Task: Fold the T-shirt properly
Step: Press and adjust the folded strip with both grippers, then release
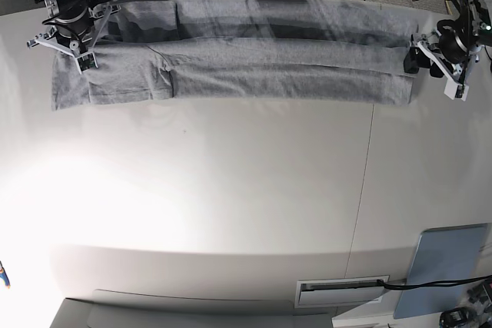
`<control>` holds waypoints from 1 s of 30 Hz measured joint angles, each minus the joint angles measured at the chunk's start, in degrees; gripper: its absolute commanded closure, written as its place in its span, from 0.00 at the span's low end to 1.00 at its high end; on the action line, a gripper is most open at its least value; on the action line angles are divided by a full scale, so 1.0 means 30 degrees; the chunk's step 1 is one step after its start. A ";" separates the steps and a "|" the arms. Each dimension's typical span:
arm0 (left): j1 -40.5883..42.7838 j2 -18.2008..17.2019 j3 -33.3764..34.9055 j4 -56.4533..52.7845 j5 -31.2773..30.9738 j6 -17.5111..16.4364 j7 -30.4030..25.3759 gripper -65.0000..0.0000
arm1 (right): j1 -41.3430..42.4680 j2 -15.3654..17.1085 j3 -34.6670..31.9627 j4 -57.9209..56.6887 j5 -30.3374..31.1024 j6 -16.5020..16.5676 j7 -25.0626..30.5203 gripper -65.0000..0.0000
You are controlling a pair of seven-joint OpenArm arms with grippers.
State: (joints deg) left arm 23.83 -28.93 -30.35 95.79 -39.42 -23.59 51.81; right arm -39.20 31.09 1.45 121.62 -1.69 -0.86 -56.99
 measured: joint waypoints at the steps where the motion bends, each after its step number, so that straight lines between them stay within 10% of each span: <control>1: -0.0007 0.0000 0.0000 -0.0022 -0.0153 0.0000 0.0000 0.35 | 0.0007 0.0000 0.0000 0.0000 0.0000 -0.0007 0.0000 1.00; 13: -0.0073 0.1166 -0.0051 -0.1938 -0.1246 -0.0204 -0.0940 0.35 | 0.0007 0.0007 0.0000 0.0000 0.0000 -0.0007 -0.0007 1.00; 16: -0.0066 0.1166 -0.0051 -0.1938 -0.1239 -0.0204 -0.0954 0.35 | 0.0000 0.0007 0.0000 0.0000 -0.0219 0.1413 -0.0022 1.00; 23: -0.0066 0.1166 -0.0051 -0.1938 -0.1246 -0.0204 -0.0947 0.35 | 0.0000 0.0007 0.0000 0.0000 -0.0510 0.2157 -0.0022 0.64; 30: -0.0066 0.1166 -0.0051 -0.1938 -0.1239 -0.0204 -0.0940 0.35 | 0.0000 0.0007 0.0000 0.0000 -0.0510 0.2149 -0.0226 0.63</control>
State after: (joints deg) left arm 23.64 -25.43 -30.50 89.97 -43.13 -24.21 48.99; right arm -39.20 31.11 1.45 121.62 -3.22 5.58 -57.67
